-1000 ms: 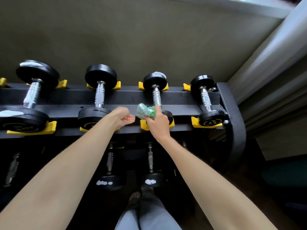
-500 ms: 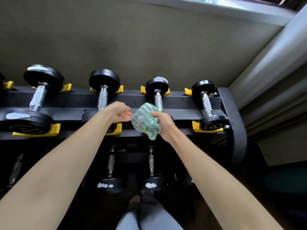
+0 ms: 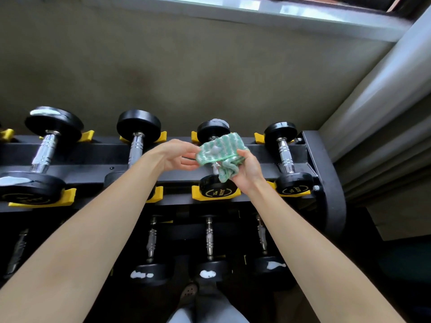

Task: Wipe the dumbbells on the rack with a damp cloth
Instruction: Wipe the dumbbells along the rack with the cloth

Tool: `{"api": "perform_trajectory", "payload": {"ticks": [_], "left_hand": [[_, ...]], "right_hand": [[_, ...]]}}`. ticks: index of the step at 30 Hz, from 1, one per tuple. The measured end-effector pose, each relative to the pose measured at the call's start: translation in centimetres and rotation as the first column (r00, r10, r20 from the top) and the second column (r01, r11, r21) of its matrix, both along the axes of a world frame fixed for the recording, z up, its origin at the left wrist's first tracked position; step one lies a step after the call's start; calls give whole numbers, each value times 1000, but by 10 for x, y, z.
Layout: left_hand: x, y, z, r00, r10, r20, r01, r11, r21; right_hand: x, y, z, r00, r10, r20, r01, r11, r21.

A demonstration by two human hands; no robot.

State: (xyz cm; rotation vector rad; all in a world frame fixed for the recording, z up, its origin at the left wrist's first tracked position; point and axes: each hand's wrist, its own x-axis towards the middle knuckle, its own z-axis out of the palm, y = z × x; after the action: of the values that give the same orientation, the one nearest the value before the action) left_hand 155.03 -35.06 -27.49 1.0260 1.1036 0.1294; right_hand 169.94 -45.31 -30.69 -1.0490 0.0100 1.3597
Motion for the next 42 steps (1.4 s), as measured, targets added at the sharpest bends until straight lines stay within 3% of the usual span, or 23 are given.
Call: {"api": "perform_trajectory", "payload": {"ticks": [7,10,13,17,20,22,25,27,31,34,36,38,42], "left_hand": [[34,6,12,997,50,-58,-26,934,356],[54,7,21,999,-9,-48,28,913,408],[67,8,27,981,-161,-107,191,900,391],[75,15,27,909,-315,-274,413,775,478],[82,20,26,856,-378,-352,511,717,474],[86,23,24,868,-386,-313,492,754,435],[84,28,18,950,-236,-203,305,837,453],[79,35,10,983,-74,-170,148,864,481],[64,47,-19,968,137,-209,-36,904,425],[58,48,-40,951,187,-247,-87,927,365],[57,46,-50,943,202,-263,-105,935,340],[56,46,-58,937,213,-277,-121,942,314],[56,46,-66,918,247,-310,-153,942,300]], "right_hand": [[8,11,-11,970,22,242,-17,1000,-22],[11,16,-10,952,35,304,-27,999,-31],[17,19,-5,976,31,215,-30,1000,-7],[33,17,-11,1000,15,-14,-15,999,35],[42,17,-15,996,90,-17,-89,994,58],[44,22,-19,992,127,4,-127,989,75],[50,31,-25,992,117,37,-118,992,36],[56,36,-29,969,127,212,-120,992,-48],[62,52,-34,714,232,661,-161,973,-168],[56,75,-37,376,271,886,-266,948,-176],[51,84,-42,138,251,958,-345,919,-191],[48,86,-52,-37,264,964,-425,869,-255],[46,78,-59,-180,304,936,-511,784,-352]]}}
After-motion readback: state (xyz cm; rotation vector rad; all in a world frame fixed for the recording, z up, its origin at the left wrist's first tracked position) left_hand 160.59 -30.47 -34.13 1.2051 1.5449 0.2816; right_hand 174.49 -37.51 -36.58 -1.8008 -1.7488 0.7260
